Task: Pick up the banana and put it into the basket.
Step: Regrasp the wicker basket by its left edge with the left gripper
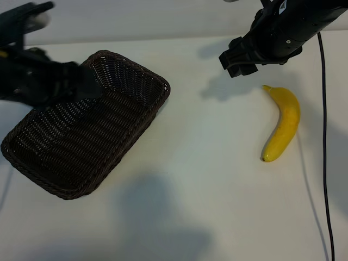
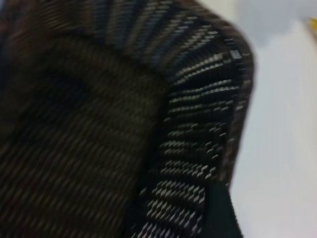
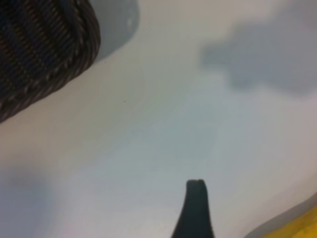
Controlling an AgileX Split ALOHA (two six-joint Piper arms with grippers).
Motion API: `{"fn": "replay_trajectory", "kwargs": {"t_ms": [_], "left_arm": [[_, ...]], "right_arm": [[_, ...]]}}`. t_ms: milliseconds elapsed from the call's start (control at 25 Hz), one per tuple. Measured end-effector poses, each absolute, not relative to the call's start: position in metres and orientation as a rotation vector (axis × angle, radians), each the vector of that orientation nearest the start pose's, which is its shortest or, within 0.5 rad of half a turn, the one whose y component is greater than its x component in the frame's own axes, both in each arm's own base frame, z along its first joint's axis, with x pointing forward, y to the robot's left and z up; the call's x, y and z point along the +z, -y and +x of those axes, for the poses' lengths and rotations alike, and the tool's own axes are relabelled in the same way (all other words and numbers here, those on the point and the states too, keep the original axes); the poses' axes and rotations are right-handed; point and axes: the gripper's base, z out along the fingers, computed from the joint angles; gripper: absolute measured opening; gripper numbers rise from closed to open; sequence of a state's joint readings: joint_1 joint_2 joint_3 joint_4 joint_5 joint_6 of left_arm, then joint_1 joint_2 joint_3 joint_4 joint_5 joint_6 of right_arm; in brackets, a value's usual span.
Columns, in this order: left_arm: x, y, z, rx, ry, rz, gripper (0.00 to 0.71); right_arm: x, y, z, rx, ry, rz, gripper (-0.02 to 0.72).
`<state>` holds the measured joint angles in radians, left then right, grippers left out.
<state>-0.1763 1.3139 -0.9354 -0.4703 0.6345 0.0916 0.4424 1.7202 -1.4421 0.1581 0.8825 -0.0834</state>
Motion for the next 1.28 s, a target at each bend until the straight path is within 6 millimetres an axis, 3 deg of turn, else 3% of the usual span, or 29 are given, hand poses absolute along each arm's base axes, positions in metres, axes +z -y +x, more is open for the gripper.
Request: {"fn": "replay_trajectory", "kwargs": {"t_ms": [120, 360, 600, 960, 1120, 1280], "left_arm": [[0.289, 0.059, 0.232, -0.485, -2.466, -0.164, 0.494], [0.274, 0.037, 0.178, -0.391, -2.417, -0.431, 0.494], [0.243, 0.015, 0.147, -0.257, -2.356, -0.727, 0.494], [0.216, 0.007, 0.143, -0.219, -2.263, -0.868, 0.498], [0.205, 0.006, 0.15, -0.178, -2.284, -0.892, 0.497], [0.196, 0.013, 0.163, -0.248, -2.285, -0.903, 0.5]], "right_arm": [[0.291, -0.17, 0.333, 0.309, -2.59, -0.615, 0.605], [0.291, -0.17, 0.333, 0.304, -2.586, -0.634, 0.605], [0.291, -0.17, 0.333, 0.299, -2.585, -0.653, 0.605], [0.291, -0.17, 0.332, 0.294, -2.586, -0.674, 0.605], [0.291, -0.17, 0.332, 0.292, -2.583, -0.681, 0.605], [0.291, -0.17, 0.332, 0.291, -2.583, -0.684, 0.605]]}}
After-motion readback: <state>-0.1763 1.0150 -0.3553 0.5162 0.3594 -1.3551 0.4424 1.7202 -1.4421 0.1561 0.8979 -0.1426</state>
